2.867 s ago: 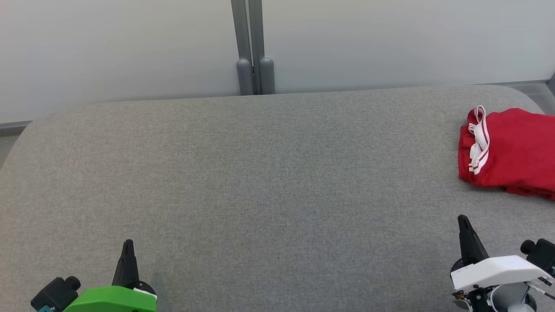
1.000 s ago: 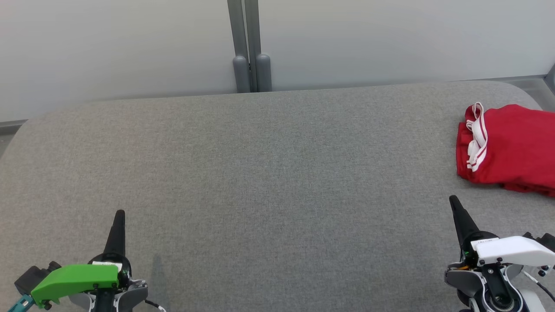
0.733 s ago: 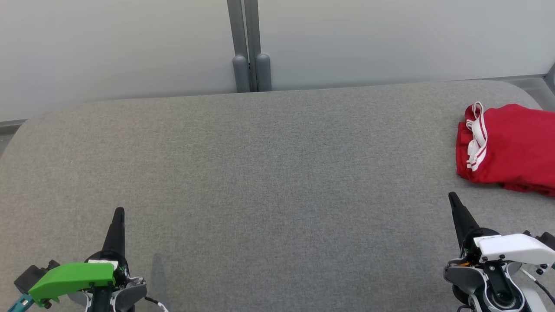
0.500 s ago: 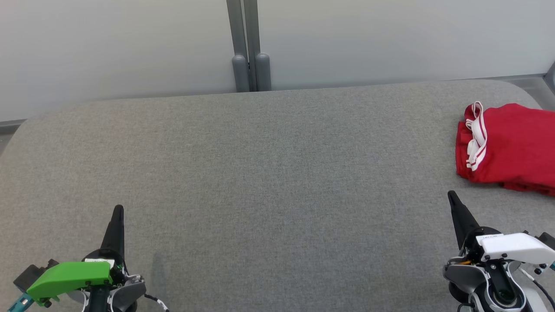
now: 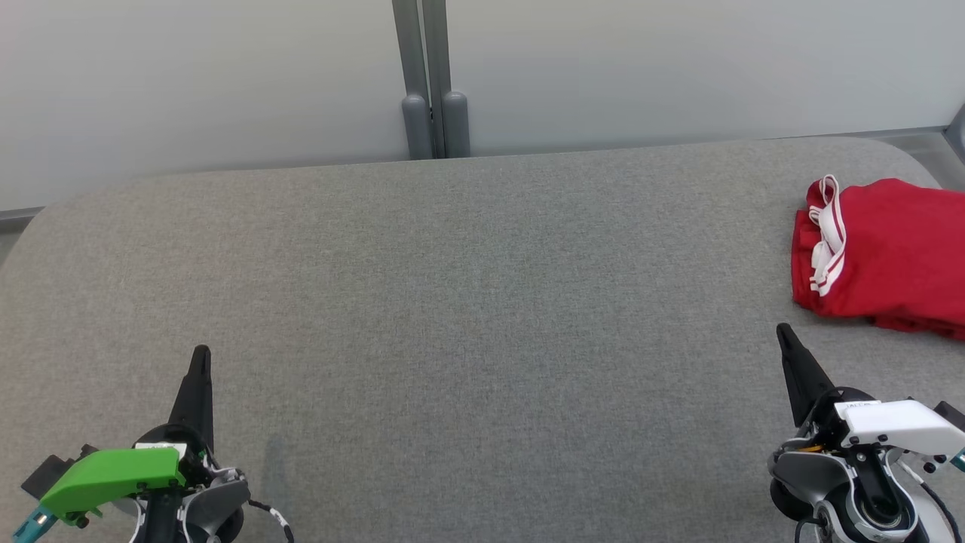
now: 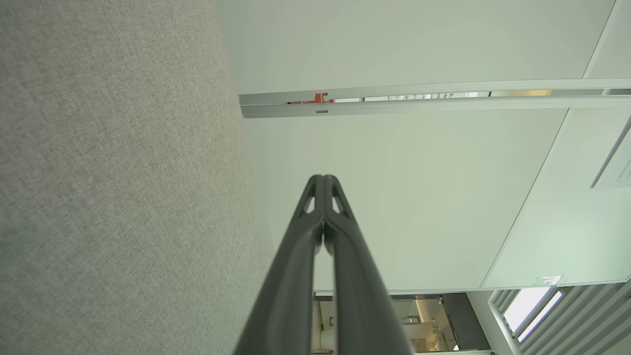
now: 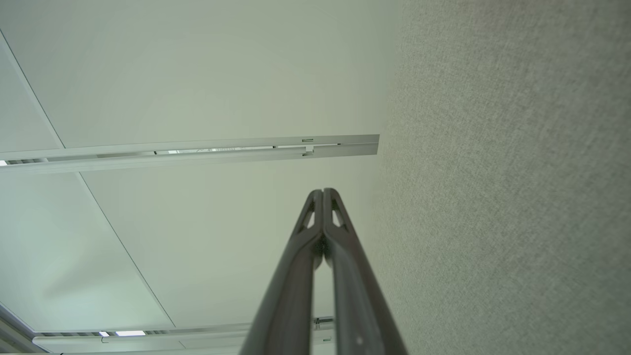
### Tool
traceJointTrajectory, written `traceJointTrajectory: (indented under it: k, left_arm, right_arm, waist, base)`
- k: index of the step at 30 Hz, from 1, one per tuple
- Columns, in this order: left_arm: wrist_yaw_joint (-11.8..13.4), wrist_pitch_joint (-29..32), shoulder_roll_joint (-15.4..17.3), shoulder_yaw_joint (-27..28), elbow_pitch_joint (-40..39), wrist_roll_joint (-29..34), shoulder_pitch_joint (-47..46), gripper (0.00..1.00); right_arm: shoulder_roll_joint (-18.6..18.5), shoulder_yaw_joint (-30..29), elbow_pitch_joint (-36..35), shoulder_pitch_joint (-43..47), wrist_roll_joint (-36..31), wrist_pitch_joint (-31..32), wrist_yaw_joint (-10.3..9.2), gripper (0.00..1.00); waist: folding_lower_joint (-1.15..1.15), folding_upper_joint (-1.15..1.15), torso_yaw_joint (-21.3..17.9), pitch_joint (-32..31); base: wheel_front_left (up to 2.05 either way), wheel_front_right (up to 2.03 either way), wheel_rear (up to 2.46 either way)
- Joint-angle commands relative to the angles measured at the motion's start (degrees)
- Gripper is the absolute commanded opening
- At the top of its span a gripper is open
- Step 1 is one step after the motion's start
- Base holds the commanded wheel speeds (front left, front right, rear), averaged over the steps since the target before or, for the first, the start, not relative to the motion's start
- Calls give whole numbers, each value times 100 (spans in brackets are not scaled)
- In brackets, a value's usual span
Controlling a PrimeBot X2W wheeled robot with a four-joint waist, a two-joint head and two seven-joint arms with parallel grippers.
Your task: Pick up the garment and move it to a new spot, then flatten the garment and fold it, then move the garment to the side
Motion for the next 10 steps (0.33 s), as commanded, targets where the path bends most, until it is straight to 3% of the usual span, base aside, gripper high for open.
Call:
traceJointTrajectory:
  k: [1,10]
  left_arm:
    - [-29,26,43,18,-11,-3,-72,0]
    - [-28,26,43,17,-11,-3,-72,0]
  right_arm:
    - [0,-12,-19,-39,37,21,2,0]
    - [-1,-11,-19,-38,37,20,2,0]
  waist:
    - [0,0,0,0]
    - [0,0,0,0]
  base:
    - [0,0,0]
    - [0,0,0]
